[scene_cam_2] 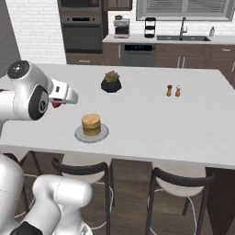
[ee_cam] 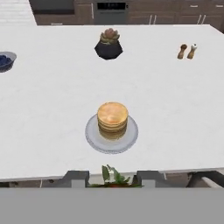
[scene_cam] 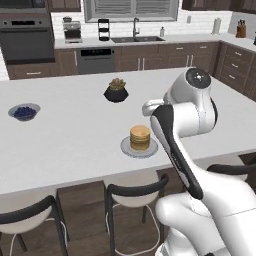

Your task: Take the strawberry from the fridge and place it on top of the pancake, located on the dining counter.

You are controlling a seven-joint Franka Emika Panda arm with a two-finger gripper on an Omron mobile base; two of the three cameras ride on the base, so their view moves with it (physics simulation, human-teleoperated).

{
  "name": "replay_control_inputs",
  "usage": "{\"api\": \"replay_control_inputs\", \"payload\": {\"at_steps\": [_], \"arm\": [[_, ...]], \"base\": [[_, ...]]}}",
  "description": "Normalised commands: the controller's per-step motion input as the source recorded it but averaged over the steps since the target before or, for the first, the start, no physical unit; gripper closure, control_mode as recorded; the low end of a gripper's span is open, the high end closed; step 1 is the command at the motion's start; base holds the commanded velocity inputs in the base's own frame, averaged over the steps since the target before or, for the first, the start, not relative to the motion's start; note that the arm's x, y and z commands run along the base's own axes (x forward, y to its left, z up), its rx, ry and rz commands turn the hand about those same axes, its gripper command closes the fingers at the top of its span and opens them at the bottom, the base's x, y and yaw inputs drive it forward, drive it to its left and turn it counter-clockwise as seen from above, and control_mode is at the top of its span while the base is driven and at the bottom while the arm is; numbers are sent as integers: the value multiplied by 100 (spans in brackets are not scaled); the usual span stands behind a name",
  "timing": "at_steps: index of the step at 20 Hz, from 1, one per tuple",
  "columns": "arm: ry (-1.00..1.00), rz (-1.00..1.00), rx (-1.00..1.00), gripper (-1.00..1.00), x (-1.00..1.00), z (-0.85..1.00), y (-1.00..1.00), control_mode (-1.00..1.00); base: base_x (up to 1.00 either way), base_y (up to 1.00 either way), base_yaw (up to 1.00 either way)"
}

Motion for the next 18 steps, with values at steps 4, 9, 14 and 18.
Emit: {"api": "replay_control_inputs", "payload": {"at_steps": [4, 9, 14, 18], "arm": [[24, 0, 0, 100, 100, -46, 17, -100], [18, -6, 0, 100, 100, -55, 1, -100], [14, -2, 0, 100, 74, -63, 0, -100], [6, 0, 0, 100, 27, -51, -1, -100]], "base": [[0, 0, 0], [0, 0, 0], [0, 0, 0], [0, 0, 0]]}}
